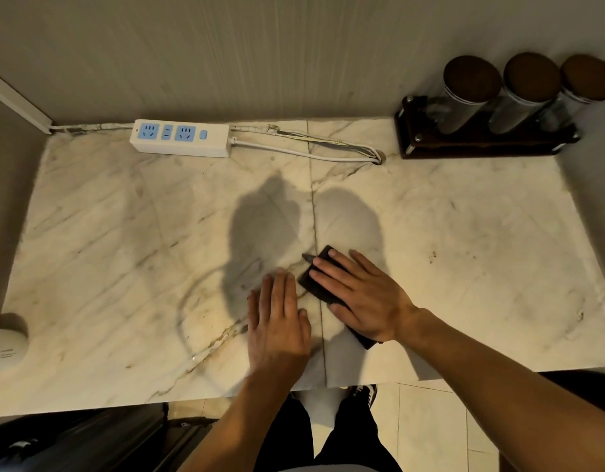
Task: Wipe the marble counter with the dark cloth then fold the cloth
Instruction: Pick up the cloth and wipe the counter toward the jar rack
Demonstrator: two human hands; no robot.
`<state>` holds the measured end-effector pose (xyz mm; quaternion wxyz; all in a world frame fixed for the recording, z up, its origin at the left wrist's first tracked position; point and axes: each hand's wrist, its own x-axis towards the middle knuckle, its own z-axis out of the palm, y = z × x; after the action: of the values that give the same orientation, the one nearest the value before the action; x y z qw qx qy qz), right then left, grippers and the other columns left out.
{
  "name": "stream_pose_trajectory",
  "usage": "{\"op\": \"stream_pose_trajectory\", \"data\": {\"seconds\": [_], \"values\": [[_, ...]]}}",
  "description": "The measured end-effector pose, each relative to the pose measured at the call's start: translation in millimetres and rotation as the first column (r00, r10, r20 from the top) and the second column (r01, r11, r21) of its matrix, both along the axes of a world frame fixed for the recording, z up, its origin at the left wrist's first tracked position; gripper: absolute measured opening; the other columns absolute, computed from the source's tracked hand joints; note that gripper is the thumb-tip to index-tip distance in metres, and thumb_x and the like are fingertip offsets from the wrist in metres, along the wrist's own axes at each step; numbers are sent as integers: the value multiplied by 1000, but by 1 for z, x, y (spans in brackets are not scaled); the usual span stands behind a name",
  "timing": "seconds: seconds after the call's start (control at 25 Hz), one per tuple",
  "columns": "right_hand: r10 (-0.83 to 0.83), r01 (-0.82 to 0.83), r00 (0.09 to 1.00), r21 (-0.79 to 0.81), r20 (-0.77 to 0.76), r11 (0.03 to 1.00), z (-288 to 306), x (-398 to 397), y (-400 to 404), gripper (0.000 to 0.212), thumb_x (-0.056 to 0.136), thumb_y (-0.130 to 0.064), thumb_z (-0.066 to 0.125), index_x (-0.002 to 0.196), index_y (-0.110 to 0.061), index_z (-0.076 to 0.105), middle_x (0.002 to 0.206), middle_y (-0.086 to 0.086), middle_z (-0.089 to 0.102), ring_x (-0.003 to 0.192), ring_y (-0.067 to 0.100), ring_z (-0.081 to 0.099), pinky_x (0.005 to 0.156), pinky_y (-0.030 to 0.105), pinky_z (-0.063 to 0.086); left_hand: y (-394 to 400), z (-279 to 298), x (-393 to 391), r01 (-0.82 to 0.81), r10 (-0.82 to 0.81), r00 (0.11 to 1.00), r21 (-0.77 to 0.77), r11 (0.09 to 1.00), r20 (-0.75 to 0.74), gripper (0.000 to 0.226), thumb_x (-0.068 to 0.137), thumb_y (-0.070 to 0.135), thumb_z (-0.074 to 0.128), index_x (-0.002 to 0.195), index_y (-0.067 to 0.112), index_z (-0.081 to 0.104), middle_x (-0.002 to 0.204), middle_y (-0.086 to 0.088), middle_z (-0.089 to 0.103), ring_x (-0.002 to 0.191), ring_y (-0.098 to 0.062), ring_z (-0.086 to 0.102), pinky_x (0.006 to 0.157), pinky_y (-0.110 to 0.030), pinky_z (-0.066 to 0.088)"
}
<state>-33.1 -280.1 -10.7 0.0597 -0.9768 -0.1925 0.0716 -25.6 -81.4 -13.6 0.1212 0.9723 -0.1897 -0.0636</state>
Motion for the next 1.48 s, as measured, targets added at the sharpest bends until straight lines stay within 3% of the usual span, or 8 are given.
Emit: {"op": "stream_pose_trajectory", "data": {"seconds": [0.24,0.48,0.88,1.12,1.48], "values": [[-9,9,1000,16,18,1000,2,32,-16,60,95,-39,41,150,-18,27,159,3,22,147,25,12,116,48,19,-19,0,4,13,-12,1000,-50,999,8,58,92,32,37,144,5,37,151,-13,38,142,-26,24,115,-46,13],[-27,27,999,-13,17,1000,2,63,-28,61,96,-40,38,151,-18,24,159,2,20,147,24,13,117,48,17,-25,-4,6,25,-24,1000,15,1000,-9,58,94,38,34,144,10,36,153,-10,37,143,-25,19,115,-49,13],[-291,291,957,2,1,957,0,113,-36,59,97,-42,30,151,-19,21,160,1,18,147,23,10,117,48,14,-26,-4,9,16,-15,1000,55,998,-26,61,91,41,40,144,12,37,153,-9,37,144,-27,21,113,-53,20],[-593,595,804,28,-49,803,-1,123,-31,61,98,-43,18,153,-22,4,162,-1,3,148,20,-4,119,43,-1,-27,-3,8,14,-15,1000,47,999,23,61,89,38,42,142,10,41,150,-10,40,143,-28,25,112,-54,23],[-866,867,495,108,-70,486,-2,114,-18,64,98,-44,17,153,-13,4,162,7,2,147,25,-5,119,44,-1,-27,-2,9,20,-21,1000,52,998,12,61,87,40,43,141,10,42,149,-10,43,142,-27,26,111,-53,23]]}}
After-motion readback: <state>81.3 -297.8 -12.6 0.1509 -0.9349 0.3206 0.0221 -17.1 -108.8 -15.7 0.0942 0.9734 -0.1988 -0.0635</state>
